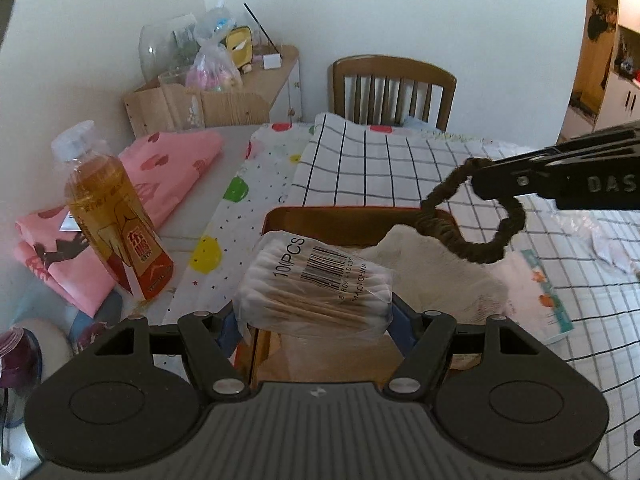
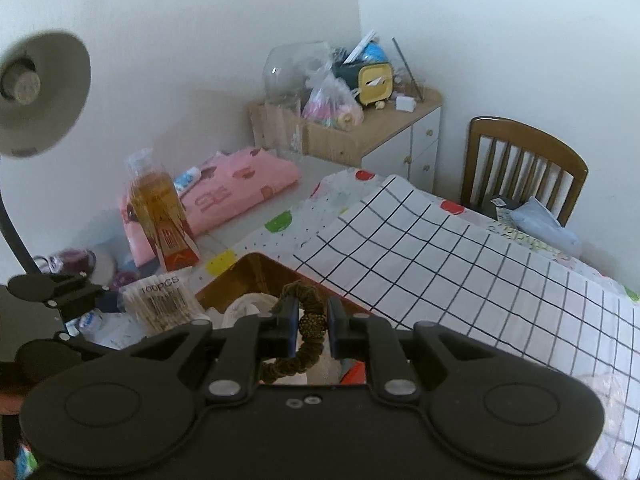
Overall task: Organize soft objects
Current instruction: 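Carry the swab pack and bead bracelet with both grippers over the red tin, then open both grippers to drop the swab pack and bracelet into the tin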
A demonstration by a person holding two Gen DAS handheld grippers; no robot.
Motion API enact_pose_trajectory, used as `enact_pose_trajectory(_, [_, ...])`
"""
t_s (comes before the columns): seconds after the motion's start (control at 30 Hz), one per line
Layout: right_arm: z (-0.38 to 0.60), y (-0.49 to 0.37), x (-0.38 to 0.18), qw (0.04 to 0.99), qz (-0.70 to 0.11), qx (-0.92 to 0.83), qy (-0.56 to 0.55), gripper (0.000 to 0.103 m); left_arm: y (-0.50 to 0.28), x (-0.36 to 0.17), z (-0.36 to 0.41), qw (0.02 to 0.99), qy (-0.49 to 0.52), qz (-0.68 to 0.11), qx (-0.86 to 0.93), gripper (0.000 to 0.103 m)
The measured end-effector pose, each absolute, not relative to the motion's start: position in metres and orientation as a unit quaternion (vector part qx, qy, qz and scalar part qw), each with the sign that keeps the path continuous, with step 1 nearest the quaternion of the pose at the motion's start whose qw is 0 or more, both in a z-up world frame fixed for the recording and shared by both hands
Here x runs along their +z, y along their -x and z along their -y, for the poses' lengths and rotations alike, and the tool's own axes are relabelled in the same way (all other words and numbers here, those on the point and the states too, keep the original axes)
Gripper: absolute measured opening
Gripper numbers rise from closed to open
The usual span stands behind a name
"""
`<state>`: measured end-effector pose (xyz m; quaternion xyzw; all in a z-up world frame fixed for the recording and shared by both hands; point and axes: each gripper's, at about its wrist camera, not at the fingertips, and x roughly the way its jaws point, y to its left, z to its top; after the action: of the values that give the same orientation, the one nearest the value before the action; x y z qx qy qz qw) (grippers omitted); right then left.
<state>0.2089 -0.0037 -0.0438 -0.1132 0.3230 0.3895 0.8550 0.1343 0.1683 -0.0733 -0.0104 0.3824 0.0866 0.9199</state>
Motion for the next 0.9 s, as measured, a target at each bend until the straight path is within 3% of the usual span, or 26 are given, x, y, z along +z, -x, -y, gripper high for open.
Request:
enact_pose_trajectory(0.7, [-0.024, -0.227, -0.102, 0.819, -0.378, 0.396, 0.169, 0.017, -0.168, -0.112, -0.167, 0.897, 0.005, -0.437, 0.068, 0.071])
enact_pose_trajectory(0.9, [-0.027, -0.224, -0.111, 0.809, -0.385, 0.399, 0.194, 0.024, -0.172, -0.115, -0.168, 0.892, 0.004, -0.447, 0.065, 0.071])
